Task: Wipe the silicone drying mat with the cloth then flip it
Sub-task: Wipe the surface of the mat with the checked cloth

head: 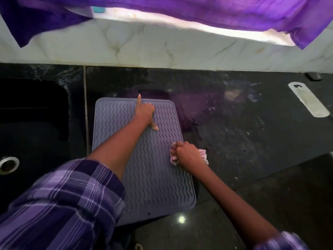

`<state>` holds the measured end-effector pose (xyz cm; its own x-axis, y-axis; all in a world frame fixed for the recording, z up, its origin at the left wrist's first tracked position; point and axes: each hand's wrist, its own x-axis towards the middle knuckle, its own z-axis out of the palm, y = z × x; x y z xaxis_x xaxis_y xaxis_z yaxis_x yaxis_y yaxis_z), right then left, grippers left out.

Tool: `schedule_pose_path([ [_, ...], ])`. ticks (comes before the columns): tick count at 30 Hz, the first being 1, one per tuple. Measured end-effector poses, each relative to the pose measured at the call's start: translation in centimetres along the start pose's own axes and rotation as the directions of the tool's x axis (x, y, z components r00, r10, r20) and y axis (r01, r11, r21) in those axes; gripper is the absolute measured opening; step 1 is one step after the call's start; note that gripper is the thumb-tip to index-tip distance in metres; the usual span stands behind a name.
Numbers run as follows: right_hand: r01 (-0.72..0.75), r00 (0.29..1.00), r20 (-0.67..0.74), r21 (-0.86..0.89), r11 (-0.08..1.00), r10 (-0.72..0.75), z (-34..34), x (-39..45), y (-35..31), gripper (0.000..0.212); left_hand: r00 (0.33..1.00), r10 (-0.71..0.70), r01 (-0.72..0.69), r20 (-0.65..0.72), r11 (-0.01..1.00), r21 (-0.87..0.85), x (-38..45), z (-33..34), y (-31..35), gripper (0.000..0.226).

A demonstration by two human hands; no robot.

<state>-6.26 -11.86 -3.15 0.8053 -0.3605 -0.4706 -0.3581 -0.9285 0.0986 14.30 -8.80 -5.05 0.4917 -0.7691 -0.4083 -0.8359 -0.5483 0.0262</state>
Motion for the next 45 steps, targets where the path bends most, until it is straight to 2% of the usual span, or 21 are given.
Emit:
schedule_pose_path([
  [3,-0.012,1.000,-0.023,-0.015,1.000,0.012,0.7,-1.8,-0.5,0.038,1.000,0.012,-0.010,-0.028,0.995,0.097,-0.9,0.3,1.3,0.070],
  [6,-0.051,0.998,-0.046,-0.002,0.999,0.051,0.0,-1.1,-0.5,0.034,0.987,0.093,-0.072,-0.132,0.985,0.156,-3.1,1.8,3.9,0.017],
  [7,-0.053,0.997,-0.054,0.006,0.999,0.053,-0.1,-1.0,-0.5,0.033,0.985,0.099,-0.078,-0.139,0.985,0.152,-4.2,2.2,4.7,0.011],
  [11,-0.061,0.992,-0.109,0.041,0.997,0.065,0.7,-1.5,-0.3,0.033,0.984,0.132,-0.113,-0.119,0.982,0.152,-8.0,4.1,7.5,0.026],
  [14,-0.080,0.984,-0.161,0.019,0.997,0.082,1.3,-2.3,-0.9,0.033,0.994,0.108,-0.111,0.031,0.987,0.115,-10.5,6.2,7.7,0.077],
  [16,-0.076,0.980,-0.184,0.015,0.997,0.077,2.3,-4.1,-1.4,0.032,0.994,0.111,-0.111,0.009,0.992,0.065,-11.2,6.8,7.3,0.085],
  [22,-0.056,0.998,-0.024,0.087,0.995,0.058,6.1,-13.6,-2.9,0.030,0.992,0.127,-0.125,-0.024,0.989,0.076,-12.2,6.7,7.2,0.083],
  [25,-0.088,0.993,0.084,0.074,0.993,0.081,3.9,-14.3,-2.2,0.031,0.984,0.153,-0.159,-0.094,0.986,-0.057,-14.3,7.1,5.1,0.070],
  [27,-0.067,0.997,0.042,0.042,0.997,0.065,2.0,-13.4,-2.5,0.030,0.983,0.073,-0.109,-0.169,0.971,-0.214,-16.3,7.4,2.7,0.054],
  [28,-0.039,0.999,-0.031,0.037,0.999,0.041,1.1,-12.6,-3.1,0.031,0.982,0.020,-0.067,-0.189,0.966,-0.248,-17.3,7.5,1.3,0.047],
  [30,0.055,0.974,-0.220,0.015,0.998,-0.050,-0.1,-10.5,-5.4,0.033,0.976,-0.078,0.036,-0.202,0.978,-0.204,-18.9,7.7,-1.0,0.035],
  [32,0.161,0.942,-0.295,-0.023,0.987,-0.161,-0.5,-8.6,-8.7,0.035,0.972,-0.149,0.122,-0.181,0.981,-0.150,-20.2,8.0,-2.5,0.029],
  [35,0.231,0.946,-0.201,-0.124,0.965,-0.252,1.7,-8.1,-13.9,0.035,0.979,-0.187,0.183,-0.076,0.981,-0.058,-21.2,9.5,-3.1,0.026],
  [38,0.284,0.931,-0.151,-0.277,0.918,-0.334,4.6,-10.8,-15.3,0.034,0.978,-0.204,0.199,-0.040,0.974,-0.112,-20.9,10.5,-3.1,0.028],
  [42,0.346,0.938,0.022,-0.138,0.928,-0.347,2.2,-12.2,-13.2,0.032,0.978,-0.207,0.207,-0.013,0.978,-0.014,-20.9,9.4,-3.0,0.030],
  [43,0.327,0.945,0.023,-0.078,0.942,-0.326,1.0,-11.8,-13.3,0.032,0.979,-0.205,0.204,-0.016,0.978,-0.052,-20.9,9.1,-3.1,0.031],
  [45,0.291,0.951,-0.091,-0.056,0.955,-0.295,-0.7,-10.2,-14.8,0.027,0.978,-0.205,0.189,-0.035,0.948,-0.256,-20.8,8.3,-4.1,0.040],
])
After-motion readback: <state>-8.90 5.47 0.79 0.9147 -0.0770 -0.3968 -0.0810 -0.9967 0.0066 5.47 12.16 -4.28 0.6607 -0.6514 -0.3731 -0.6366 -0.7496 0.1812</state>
